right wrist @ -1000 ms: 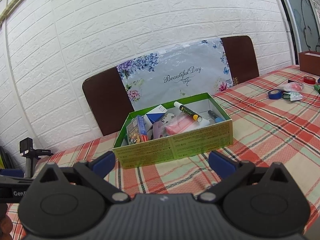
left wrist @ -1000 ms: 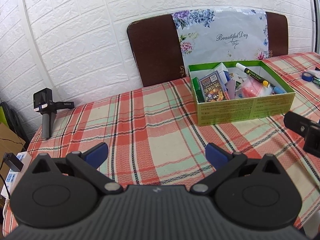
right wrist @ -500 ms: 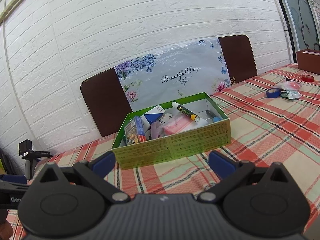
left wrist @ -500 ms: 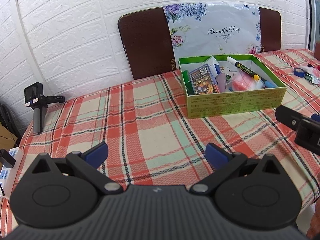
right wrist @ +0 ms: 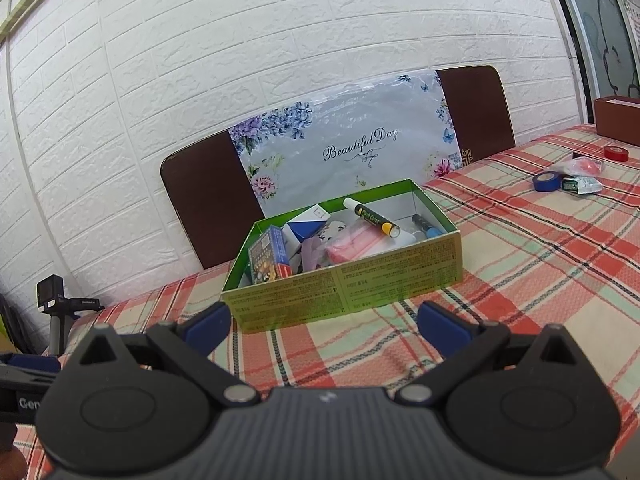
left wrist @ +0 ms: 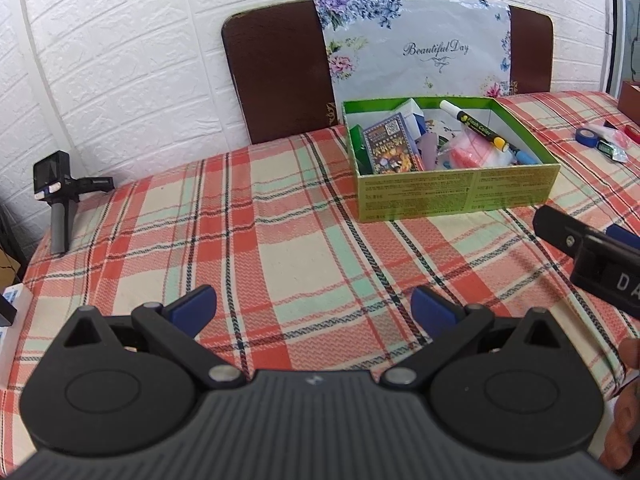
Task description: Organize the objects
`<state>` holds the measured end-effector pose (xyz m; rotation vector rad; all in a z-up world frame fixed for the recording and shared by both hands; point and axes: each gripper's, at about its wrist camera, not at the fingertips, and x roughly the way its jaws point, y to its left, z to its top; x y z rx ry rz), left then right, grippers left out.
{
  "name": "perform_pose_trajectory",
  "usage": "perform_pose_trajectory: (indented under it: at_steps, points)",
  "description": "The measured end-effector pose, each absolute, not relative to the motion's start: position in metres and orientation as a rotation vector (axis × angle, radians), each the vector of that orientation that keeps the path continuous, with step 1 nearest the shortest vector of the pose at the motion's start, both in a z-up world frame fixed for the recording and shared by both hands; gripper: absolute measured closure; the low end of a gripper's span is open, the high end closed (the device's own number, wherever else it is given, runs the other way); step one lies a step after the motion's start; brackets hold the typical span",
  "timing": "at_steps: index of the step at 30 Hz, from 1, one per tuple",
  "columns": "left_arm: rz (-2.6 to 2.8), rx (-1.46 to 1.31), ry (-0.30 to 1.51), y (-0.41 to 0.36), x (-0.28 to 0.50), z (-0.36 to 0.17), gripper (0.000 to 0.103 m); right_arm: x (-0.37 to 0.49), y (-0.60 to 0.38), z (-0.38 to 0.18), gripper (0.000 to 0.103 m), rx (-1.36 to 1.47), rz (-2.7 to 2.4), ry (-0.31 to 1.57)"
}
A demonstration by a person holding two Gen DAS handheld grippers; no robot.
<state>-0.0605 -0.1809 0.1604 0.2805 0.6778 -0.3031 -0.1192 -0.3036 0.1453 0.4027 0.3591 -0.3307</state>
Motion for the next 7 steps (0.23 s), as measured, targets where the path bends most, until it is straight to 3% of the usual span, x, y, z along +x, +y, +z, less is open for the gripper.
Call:
perform_pose_trajectory:
  at_steps: [7]
  points:
    - [-0.349, 0.260, 0.696, -0.1825, -0.0614, 0.1580, 0.000, -0.1188, -0.3033, 0.1439, 0.000, 0.401, -0.333, 0.361]
